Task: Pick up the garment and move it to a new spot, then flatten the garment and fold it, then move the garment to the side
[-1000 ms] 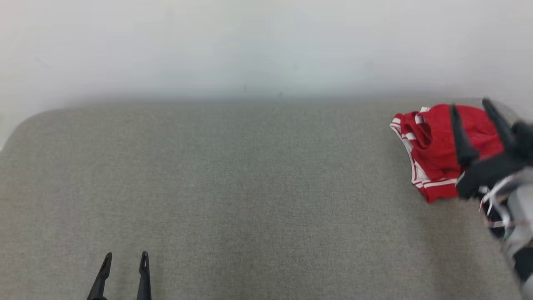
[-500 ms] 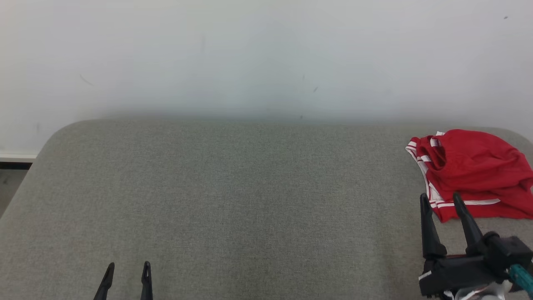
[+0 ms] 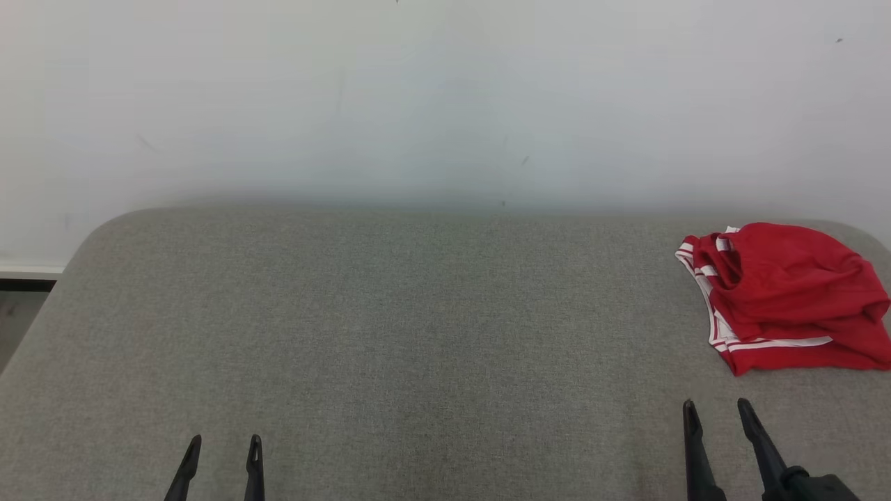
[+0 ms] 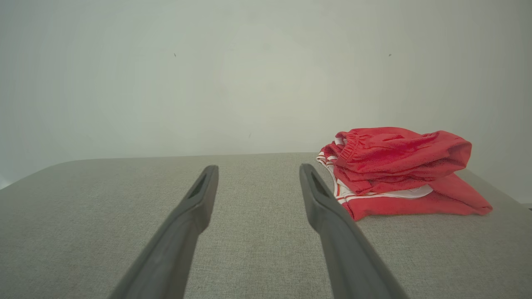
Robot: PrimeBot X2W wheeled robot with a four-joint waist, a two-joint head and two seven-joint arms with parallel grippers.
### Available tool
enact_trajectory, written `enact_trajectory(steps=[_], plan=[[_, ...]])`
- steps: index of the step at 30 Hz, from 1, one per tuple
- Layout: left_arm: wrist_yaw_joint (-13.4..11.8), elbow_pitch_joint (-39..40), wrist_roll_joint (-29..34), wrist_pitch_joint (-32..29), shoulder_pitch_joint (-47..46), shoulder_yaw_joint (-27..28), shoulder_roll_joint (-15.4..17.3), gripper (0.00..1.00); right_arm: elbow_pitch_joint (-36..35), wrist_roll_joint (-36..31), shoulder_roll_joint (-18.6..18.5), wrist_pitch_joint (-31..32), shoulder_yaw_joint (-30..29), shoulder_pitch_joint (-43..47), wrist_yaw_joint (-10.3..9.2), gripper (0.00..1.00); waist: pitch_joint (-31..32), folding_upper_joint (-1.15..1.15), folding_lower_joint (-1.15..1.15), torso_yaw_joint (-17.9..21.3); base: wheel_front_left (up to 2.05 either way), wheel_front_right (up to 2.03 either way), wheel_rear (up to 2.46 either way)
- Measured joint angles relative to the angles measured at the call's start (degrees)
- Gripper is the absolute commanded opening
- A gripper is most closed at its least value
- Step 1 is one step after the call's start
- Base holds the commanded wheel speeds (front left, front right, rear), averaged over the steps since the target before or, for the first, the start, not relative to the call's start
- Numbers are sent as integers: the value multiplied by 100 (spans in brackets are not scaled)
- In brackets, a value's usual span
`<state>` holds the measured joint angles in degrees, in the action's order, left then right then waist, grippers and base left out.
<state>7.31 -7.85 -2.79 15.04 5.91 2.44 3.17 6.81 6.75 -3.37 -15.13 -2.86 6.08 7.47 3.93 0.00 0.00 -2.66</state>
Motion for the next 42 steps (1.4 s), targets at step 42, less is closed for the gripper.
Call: enact_trajectory(steps=[42], plan=[[20,-187,-234,0,23,-27,-8,100,279,165,43,0,-13,120,0,100,-5,0,0,22,0,0,0]])
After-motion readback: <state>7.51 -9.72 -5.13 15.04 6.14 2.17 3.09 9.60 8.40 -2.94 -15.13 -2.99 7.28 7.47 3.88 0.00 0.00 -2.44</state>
